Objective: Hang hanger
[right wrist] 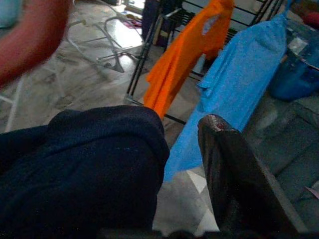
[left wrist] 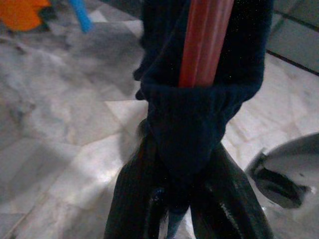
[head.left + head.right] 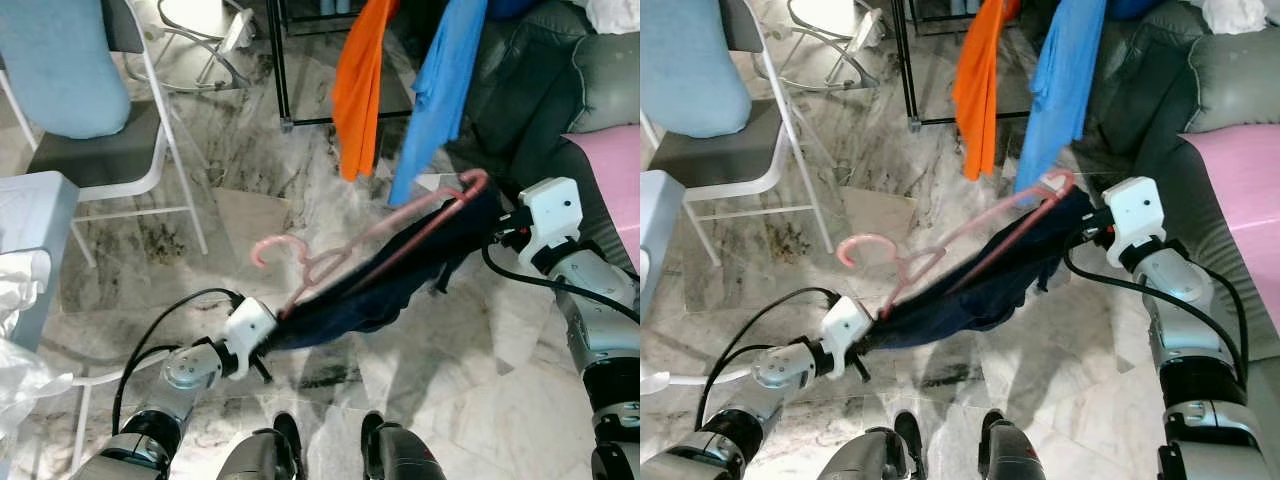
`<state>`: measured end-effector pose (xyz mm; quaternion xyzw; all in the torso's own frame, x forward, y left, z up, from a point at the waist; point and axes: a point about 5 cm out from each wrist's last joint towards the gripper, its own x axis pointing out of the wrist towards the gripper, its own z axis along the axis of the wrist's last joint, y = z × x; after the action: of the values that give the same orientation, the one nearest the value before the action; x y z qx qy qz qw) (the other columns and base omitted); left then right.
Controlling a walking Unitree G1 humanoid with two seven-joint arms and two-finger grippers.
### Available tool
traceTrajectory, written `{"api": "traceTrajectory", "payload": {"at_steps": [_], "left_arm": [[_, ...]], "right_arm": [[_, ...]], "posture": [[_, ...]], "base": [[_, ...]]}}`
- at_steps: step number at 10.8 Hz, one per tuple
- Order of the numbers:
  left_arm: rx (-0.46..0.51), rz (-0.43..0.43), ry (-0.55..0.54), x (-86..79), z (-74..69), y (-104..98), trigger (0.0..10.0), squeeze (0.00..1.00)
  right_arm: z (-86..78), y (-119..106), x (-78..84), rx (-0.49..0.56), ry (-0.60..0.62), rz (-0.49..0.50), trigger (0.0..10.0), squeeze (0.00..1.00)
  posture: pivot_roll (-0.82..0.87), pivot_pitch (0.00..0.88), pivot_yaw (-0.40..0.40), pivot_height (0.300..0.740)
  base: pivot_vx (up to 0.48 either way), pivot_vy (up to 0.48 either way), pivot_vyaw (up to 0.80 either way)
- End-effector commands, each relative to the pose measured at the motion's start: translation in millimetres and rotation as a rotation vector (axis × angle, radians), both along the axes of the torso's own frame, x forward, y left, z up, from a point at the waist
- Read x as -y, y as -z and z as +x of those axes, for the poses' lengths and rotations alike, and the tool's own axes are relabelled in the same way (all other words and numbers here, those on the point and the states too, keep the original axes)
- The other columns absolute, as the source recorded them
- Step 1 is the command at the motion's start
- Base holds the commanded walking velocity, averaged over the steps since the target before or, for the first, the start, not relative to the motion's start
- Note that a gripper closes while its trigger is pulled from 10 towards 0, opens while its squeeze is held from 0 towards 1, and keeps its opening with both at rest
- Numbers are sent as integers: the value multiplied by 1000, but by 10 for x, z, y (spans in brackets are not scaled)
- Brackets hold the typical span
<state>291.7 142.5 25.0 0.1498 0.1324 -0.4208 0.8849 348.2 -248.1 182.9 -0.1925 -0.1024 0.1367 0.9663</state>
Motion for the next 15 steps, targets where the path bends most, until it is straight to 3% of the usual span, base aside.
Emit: {"api": "traceTrajectory", "payload": {"at_steps": [1, 4, 5, 7, 10, 12, 13, 15], "left_arm": [[-143, 87, -23, -235, -256, 284, 0, 0], [-165, 104, 44, -219, -365, 351, 0, 0], [-170, 153, 98, -230, -423, 388, 0, 0], [-177, 223, 133, -259, -494, 448, 0, 0], [-158, 415, 149, -327, -495, 516, 0, 0], [-159, 472, 127, -364, -487, 539, 0, 0], [-163, 544, 91, -421, -486, 574, 0, 0], [-147, 607, -34, -523, -433, 576, 0, 0]], "right_arm": [[-9, -324, 238, 133, 116, 32, 0, 0], [41, -470, 446, 150, 263, 112, 0, 0], [62, -543, 497, 157, 287, 181, 0, 0], [111, -719, 352, 179, 210, 146, 0, 0], [117, -1058, 348, 226, 195, 118, 0, 0], [99, -1143, 304, 236, 171, 53, 0, 0], [72, -1166, 299, 245, 162, 38, 0, 0], [26, -1184, 221, 255, 107, 45, 0, 0]], "posture": [[-192, 298, 60, 740], [-193, 305, 60, 740], [-193, 309, 59, 740], [-196, 314, 59, 740], [-205, 311, 64, 740], [-212, 308, 67, 740], [-213, 305, 66, 740], [-207, 304, 67, 740]], "base": [[0, 0, 0], [0, 0, 0], [0, 0, 0], [0, 0, 0], [0, 0, 0], [0, 0, 0], [0, 0, 0], [0, 0, 0]]}}
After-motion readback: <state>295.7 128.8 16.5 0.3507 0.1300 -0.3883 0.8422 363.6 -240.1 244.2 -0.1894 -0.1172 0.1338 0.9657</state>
